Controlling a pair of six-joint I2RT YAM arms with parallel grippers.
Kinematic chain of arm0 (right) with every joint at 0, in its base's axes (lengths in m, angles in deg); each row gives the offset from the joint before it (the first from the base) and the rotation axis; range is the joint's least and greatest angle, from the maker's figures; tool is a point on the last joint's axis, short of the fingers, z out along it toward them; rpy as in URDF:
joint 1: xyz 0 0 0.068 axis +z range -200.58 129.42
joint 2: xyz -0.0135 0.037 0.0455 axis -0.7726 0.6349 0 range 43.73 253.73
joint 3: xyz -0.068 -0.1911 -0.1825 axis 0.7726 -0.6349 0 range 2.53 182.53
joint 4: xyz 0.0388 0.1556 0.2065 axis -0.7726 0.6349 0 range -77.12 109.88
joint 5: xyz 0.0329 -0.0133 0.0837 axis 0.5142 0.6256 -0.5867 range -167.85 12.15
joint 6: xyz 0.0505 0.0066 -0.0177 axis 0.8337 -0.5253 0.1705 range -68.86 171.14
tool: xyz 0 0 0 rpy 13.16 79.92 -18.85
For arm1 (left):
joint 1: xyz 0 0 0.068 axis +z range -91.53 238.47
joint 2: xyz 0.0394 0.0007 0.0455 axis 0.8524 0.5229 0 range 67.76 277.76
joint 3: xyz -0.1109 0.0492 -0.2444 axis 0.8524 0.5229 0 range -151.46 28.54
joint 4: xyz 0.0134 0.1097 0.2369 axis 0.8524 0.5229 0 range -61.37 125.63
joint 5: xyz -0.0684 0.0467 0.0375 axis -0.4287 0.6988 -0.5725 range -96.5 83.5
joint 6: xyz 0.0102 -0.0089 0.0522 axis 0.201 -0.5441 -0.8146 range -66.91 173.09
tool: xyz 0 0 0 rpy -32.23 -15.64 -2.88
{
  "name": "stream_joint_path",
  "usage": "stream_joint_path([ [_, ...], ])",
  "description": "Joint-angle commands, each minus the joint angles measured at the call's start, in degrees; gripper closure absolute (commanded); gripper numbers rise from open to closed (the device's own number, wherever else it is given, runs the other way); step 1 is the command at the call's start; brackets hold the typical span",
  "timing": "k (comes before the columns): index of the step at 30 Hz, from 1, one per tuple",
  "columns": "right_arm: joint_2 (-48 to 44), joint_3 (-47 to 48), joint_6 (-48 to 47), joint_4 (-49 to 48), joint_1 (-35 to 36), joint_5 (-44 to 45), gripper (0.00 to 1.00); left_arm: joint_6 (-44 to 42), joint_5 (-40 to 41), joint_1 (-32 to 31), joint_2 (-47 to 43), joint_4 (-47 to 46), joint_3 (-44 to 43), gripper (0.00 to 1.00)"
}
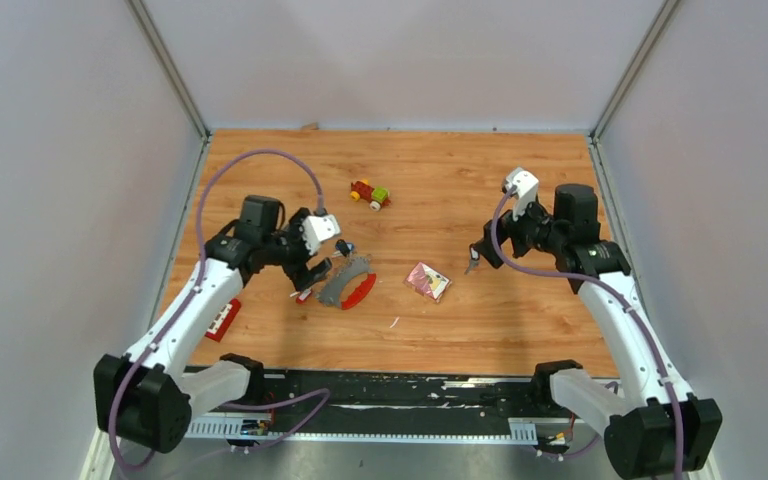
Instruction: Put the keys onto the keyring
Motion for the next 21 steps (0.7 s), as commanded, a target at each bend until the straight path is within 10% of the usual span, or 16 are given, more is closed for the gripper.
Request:
stream_joint_path([
  [1, -5.79, -1.57, -3.28, -2.99, 0.41, -0.08, 0.00, -3.51, 6.14, -7.54, 4.02, 2.36, 1.82, 0.04],
  [9, -3.46, -2.07, -1.99, -3.66, 0.55, 0.17, 0.00, 0.73, 13.52, -13.54, 9.87, -6.76, 2.77, 0.11],
  [21, -3.87, -2.87, -3.21, -3.41, 0.65, 0.82, 0.00, -10.47, 14.62, -13.51, 27.87, 4.85, -10.74, 0.35],
])
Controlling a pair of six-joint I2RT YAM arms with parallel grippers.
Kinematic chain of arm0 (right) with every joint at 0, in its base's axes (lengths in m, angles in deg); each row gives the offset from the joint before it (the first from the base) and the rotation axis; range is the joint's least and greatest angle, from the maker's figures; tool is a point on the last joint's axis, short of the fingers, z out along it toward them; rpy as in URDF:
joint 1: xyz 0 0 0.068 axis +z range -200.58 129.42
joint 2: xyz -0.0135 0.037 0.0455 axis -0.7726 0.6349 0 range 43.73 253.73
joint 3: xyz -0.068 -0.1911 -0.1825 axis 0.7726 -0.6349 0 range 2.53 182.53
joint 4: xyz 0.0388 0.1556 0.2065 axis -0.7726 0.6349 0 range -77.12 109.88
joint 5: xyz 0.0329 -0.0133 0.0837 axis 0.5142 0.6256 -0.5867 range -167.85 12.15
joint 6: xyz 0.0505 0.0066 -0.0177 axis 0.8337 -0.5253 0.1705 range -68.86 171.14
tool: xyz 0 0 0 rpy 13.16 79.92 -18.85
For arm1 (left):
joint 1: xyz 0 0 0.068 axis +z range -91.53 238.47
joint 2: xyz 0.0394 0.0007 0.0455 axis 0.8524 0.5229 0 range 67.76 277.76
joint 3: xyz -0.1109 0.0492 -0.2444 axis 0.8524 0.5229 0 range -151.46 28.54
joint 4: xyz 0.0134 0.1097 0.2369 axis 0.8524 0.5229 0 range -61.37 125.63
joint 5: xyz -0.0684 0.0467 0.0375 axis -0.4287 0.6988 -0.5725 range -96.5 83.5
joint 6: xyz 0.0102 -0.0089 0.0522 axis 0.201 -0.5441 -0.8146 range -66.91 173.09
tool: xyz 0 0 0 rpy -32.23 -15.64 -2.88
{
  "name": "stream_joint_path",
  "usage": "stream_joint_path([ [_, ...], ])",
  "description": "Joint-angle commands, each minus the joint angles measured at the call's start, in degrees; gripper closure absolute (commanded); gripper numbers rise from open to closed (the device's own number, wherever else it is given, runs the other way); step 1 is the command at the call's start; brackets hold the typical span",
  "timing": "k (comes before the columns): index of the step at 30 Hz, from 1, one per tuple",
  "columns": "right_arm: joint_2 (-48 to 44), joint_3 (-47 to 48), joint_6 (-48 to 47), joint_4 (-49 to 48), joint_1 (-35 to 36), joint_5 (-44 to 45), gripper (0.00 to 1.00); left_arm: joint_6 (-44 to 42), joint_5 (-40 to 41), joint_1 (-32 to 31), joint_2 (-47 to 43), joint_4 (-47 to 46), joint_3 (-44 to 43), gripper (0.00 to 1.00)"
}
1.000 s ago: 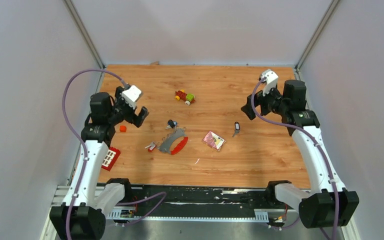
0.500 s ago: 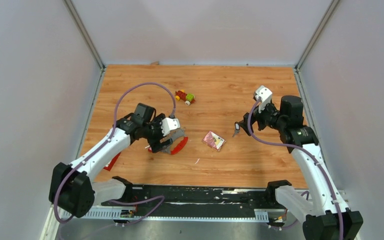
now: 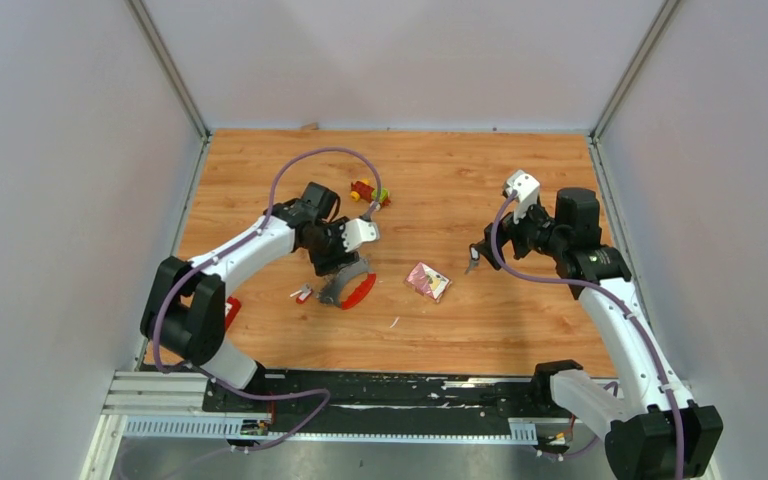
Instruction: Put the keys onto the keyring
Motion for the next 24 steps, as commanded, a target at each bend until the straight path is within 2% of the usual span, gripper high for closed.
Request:
stream_joint_path([
  [1, -0.64, -0.31, -1.22, -1.21, 0.27, -0.02, 0.00, -7.84, -0.45, -0.06, 1.84, 4.83, -1.36, 0.34],
  [7, -0.18, -0.29, -1.63, -0.81, 0.32, -0.04, 0.00, -15.14, -0.80, -0.09, 0.85, 3.95, 3.14, 0.28],
  [11, 0.37, -0.35, -1.97, -0.76, 0.48, -0.07, 0.00, -17.08, -0.05, -0.10, -1.07, 1.28, 6.64, 0.28],
  [17, 2.29, 0.02, -2.57, 0.02, 1.15, 0.90, 0.00, -20.05, 4.14, -0.04, -1.20, -2.08, 10.03, 0.40],
  [24, 2.87, -0.11, -3.01, 0.17, 1.28, 1.60, 0.00, -16.22, 3.78, -0.03, -3.35, -5.71, 11.97, 0.67],
])
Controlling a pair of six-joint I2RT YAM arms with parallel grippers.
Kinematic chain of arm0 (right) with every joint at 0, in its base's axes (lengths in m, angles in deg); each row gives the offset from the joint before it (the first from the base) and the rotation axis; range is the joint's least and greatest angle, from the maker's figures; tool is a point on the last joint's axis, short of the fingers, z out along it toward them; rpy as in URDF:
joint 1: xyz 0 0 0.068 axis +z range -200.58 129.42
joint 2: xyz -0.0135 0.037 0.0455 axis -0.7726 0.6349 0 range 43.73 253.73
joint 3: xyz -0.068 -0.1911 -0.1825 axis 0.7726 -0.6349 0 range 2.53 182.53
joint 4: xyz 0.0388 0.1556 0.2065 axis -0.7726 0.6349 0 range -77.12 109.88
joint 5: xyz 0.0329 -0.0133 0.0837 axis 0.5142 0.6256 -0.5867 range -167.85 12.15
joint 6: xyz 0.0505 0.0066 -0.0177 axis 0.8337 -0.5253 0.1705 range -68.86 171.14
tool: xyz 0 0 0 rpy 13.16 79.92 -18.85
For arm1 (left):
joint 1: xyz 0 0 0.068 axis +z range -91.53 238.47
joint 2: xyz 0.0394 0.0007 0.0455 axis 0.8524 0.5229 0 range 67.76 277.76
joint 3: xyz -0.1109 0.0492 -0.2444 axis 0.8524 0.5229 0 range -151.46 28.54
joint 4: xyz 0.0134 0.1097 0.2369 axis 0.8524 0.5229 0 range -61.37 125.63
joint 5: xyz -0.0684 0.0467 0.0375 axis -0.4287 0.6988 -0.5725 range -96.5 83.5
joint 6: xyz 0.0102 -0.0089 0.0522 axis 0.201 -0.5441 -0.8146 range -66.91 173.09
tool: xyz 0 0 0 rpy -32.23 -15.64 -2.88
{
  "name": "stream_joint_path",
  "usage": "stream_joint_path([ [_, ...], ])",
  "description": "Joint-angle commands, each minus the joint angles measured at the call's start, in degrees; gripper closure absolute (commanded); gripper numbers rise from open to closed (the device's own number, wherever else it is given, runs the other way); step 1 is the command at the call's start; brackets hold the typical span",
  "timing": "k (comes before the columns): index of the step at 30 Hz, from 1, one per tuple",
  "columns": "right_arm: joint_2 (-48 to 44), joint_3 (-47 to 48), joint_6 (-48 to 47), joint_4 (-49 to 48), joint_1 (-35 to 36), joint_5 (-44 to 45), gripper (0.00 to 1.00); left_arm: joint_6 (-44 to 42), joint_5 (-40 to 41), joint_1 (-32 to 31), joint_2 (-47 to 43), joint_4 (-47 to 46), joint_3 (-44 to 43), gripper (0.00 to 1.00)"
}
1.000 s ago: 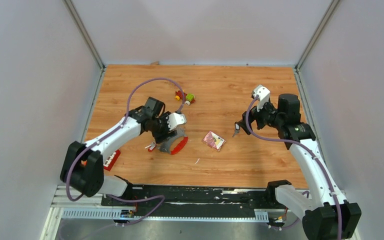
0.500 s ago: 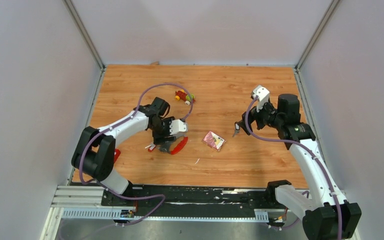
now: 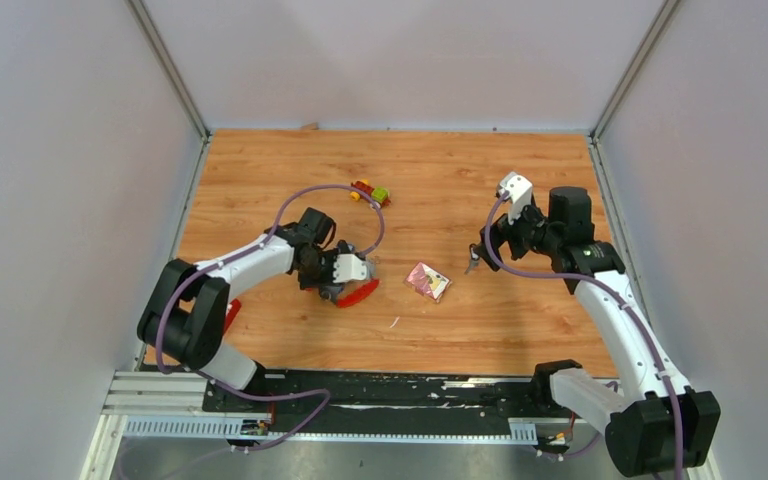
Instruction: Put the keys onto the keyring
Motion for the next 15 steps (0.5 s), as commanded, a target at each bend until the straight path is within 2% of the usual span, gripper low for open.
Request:
stream_joint_path([
  [1, 0.31, -0.09, -1.21, -0.58, 0.35, 0.46, 0.00, 2.18, -1.36, -0.03, -5.53, -5.16, 2.12, 0.69],
  [5, 1.11, 0.17, -1.30, -0.20, 0.39, 0.80, 0.00, 3.51, -3.34, 0.02, -11.08, -8.05, 4.43, 0.81],
  [10, 1.02, 0.15, -1.50, -0.13, 0.47, 0.97, 0.00, 3.69, -6.84, 0.15, -15.36, -6.94, 5.11, 0.96],
  [12, 1.09, 0.21, -1.57, -0.05, 0.64, 1.06, 0.00, 3.55, -7.22, 0.14, -16.01, -7.09, 5.34, 0.97],
  [15, 1.12, 0.24, -1.80, 0.03, 0.88, 1.30, 0.00, 3.43, -6.72, 0.14, -15.21, -8.88, 5.42, 0.87],
])
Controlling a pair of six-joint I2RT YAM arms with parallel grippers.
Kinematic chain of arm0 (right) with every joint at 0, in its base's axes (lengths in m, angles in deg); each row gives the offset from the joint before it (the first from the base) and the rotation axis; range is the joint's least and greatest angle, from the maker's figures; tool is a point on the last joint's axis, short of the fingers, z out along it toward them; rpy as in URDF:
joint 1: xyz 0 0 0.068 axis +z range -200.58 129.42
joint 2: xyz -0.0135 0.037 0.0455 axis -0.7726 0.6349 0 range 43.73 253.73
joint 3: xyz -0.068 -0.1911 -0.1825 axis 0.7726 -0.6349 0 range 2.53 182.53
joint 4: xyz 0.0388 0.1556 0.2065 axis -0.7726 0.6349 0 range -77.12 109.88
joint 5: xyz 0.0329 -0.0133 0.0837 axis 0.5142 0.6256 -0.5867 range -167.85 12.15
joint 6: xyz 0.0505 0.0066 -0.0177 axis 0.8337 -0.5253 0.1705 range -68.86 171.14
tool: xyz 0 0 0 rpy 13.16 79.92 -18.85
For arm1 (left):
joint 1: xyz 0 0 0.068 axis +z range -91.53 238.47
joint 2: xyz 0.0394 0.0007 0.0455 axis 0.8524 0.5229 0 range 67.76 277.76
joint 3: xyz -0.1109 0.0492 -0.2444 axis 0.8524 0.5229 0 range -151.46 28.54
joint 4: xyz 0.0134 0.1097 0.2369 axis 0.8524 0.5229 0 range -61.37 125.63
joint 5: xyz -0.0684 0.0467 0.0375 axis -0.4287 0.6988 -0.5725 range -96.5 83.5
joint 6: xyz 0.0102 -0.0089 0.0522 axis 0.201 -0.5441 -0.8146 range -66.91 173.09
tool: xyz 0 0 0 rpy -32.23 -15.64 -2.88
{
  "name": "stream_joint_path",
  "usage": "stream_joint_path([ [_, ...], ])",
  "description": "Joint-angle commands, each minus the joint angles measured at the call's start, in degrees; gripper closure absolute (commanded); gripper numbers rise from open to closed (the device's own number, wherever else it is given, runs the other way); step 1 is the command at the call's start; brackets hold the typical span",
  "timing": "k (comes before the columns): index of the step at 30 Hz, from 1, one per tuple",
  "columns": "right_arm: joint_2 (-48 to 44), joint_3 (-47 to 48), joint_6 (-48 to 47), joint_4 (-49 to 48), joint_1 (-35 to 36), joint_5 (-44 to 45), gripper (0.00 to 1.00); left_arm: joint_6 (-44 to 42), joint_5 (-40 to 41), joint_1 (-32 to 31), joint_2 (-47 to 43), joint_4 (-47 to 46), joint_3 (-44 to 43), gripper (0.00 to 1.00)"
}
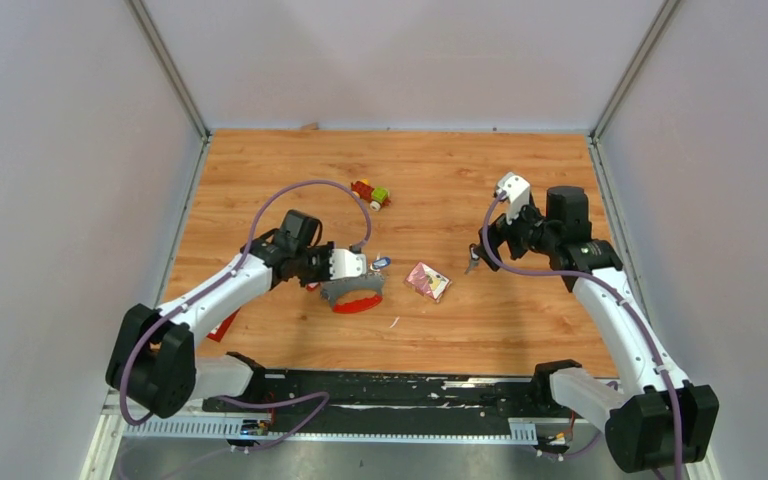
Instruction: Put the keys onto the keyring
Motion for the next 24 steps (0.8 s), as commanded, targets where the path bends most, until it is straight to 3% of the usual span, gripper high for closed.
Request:
stream_joint_path([
  [1, -0.09, 0.25, -1.13, 0.00, 0.67, 0.41, 0.00, 0.86, -2.09, 0.13, 0.68, -3.22, -0.11, 0.81],
  [5, -0.20, 0.15, -1.01, 0.02, 0.70, 0.60, 0.00, 9.89, -2.40, 0.13, 6.83, -5.33, -3.85, 0.57],
  [9, -0.39, 0.13, -1.04, 0.03, 0.69, 0.60, 0.00, 20.05, 1.04, 0.34, 12.40, -4.40, -8.83, 0.55],
  [13, -0.41, 0.08, -1.12, -0.01, 0.70, 0.69, 0.00, 26.15, -1.89, 0.92, 14.10, -4.46, -9.04, 0.49],
  [21, -0.15, -0.06, -1.46, 0.09, 0.70, 1.38, 0.00, 28.15, -2.64, 1.65, 20.66, -1.74, -9.95, 0.54],
  [24, 0.31, -0.09, -1.62, 0.09, 0.71, 1.71, 0.00, 28.28, -3.67, 1.88, 20.58, -2.01, -9.47, 0.63],
])
